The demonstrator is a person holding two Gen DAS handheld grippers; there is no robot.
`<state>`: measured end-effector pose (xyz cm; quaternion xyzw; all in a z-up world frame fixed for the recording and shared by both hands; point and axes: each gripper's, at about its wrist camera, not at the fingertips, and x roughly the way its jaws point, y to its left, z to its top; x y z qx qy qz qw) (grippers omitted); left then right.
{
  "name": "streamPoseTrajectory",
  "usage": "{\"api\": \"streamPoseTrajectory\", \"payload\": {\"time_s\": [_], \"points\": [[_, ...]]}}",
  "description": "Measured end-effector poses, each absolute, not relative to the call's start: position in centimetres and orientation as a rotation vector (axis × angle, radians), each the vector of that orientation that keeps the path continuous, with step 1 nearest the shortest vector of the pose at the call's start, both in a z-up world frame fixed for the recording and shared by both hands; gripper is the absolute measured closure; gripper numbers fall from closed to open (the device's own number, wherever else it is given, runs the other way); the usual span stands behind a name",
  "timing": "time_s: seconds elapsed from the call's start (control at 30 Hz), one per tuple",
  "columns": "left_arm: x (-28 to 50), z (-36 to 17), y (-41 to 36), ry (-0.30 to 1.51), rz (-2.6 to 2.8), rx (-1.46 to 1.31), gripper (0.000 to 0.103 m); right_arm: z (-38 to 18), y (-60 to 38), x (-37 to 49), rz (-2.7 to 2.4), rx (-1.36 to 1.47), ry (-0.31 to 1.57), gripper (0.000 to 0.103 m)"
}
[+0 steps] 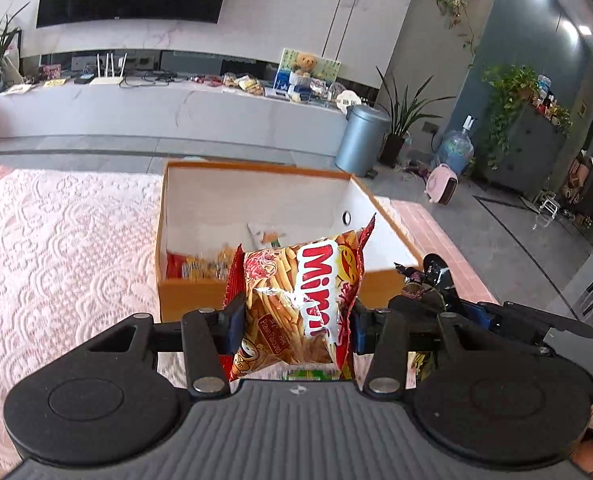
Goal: Organize snacks
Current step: 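Lift both held snacks and carry them into the orange box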
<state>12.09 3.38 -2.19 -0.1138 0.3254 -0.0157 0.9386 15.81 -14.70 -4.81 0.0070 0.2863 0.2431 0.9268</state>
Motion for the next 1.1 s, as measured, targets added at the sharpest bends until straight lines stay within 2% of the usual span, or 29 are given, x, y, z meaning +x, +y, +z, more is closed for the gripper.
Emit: {"api": "streamPoseTrajectory", "payload": {"time_s": [0.4,1.1], "points": [[17.6,-1.3,4.3,0.672,-0.029,-0.196,0.048,-3.4,-11.8,21.1,0.503,-0.073,0.572,0.069],[24.8,-7.0,7.1,0.845,0.022,-0.125,0.048,-8.2,-5.5,30.9,0.468,-0.228,0.78,0.069]]}}
